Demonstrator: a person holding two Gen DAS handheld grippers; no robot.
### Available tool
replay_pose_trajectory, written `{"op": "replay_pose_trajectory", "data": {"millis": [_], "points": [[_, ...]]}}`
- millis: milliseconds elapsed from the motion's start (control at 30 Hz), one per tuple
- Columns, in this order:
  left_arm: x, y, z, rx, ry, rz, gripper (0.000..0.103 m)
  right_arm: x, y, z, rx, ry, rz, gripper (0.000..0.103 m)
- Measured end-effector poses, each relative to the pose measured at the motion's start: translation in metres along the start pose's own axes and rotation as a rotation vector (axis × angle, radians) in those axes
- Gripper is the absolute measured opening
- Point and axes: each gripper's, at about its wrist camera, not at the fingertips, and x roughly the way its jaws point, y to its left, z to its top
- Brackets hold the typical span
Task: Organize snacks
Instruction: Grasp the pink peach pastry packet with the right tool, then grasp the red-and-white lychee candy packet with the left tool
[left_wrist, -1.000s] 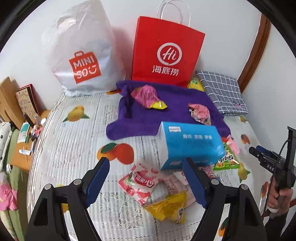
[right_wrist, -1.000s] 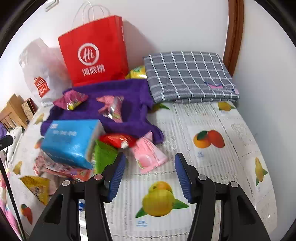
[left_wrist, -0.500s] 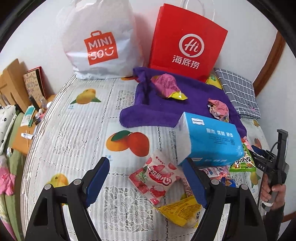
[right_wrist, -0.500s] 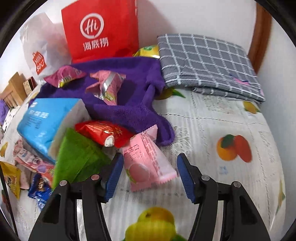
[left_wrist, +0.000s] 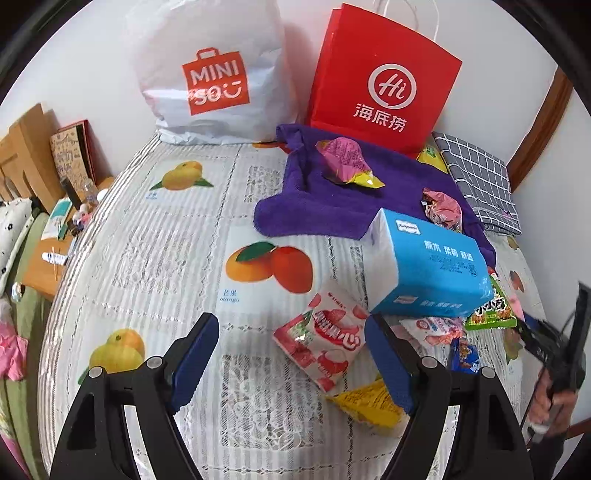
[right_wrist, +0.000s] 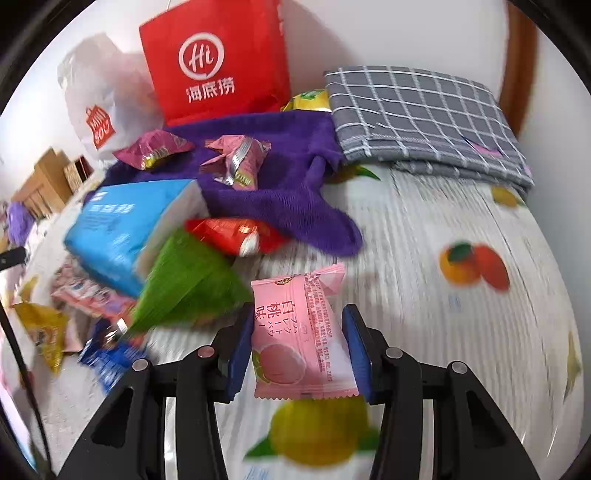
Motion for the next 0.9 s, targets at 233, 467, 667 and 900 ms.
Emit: {"op": "replay_pose_trajectory", "data": {"millis": [233, 467, 667, 900], "points": [[0.002, 0.011, -0.017, 0.009, 0.012, -0.025, 0.080, -0.011, 0.018, -0.037, 0.061, -0.036, -0.018, 0.047], [0.019, 0.012, -0.016, 0.105, 0.037, -0.037, 0.080, -0.005, 0.021, -0.044, 0.055, -0.033, -0.057, 0.048], [0.041, -0.006, -0.009, 0.239, 0.071, -0.094, 0.080, -0.004, 0.025, -0.045, 0.037, -0.026, -0.079, 0.049], [0.061, -0.022, -0.003, 0.334, 0.086, -0.170, 0.080, -0.003, 0.029, -0.044, 0.024, -0.022, -0.095, 0.049]]}}
